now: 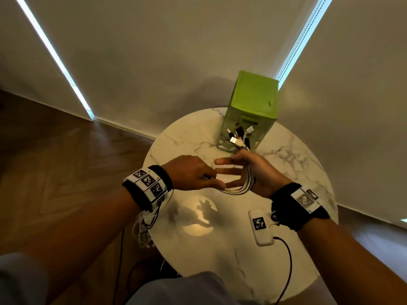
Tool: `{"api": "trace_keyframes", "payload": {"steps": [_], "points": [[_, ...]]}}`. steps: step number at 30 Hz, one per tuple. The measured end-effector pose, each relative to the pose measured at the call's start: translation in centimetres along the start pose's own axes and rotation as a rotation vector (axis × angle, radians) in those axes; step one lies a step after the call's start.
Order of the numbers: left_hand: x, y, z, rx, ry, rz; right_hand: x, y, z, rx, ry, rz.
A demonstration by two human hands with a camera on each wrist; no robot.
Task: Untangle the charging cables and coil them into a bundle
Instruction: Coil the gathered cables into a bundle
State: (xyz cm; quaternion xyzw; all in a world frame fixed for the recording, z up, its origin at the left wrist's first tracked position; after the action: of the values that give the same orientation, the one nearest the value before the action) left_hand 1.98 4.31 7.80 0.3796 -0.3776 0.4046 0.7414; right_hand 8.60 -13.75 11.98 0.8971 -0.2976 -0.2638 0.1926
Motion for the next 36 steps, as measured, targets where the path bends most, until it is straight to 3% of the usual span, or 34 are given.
{"api": "trace_keyframes", "payload": {"steps": [5,8,11,20,22,25,30,36], "points": [[1.0,-0.1,0.2,-0.091,-0.084,0.114,-1.2,-0.4,1.9,-0.17,0.033,-0.134],[1.0,0.1,0.4,-0.147,-0.039,0.236,-2.0,-0.6,2.4,-0.176,0.188,-0.156],[0.6,0.2,0.4,-0.122,0.009,0.302,-2.0,-0.5,2.8,-0.16,0.197,-0.143],[-3.7,2.0,0.0,-0.084,0.307,0.224,-0.5,1.1,3.1,-0.156,0.184,-0.177],[-4.0,2.3,-0.1,-0.052,0.397,0.238,-0.6,1.0,3.1,-0.119,0.16,-0.176],[-3.3,3.5,-1.1,0.12,0.649,0.337,-0.8,0.6,2.1,-0.026,0.065,-0.132],[-1.7,4.9,-2.4,0.247,0.953,0.28,-1.7,-0.7,1.4,0.113,0.039,-0.089],[4.9,5.0,-1.6,0.309,1.172,0.555,-5.9,-2.1,2.1,0.293,0.23,-0.103]]}}
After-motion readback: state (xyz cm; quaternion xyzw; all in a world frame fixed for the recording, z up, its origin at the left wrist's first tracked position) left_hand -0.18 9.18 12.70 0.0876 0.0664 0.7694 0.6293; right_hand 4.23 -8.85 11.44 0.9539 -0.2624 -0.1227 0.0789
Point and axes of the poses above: each hand's wrist, its own y-axis away from the middle knuckle, its own x-axis out of the back of the hand, z = x × y, the point moved 2 cm from there along -y, towards the middle knuckle, and after that the axes turned 9 degrees about -z, right-handed, at the moved point
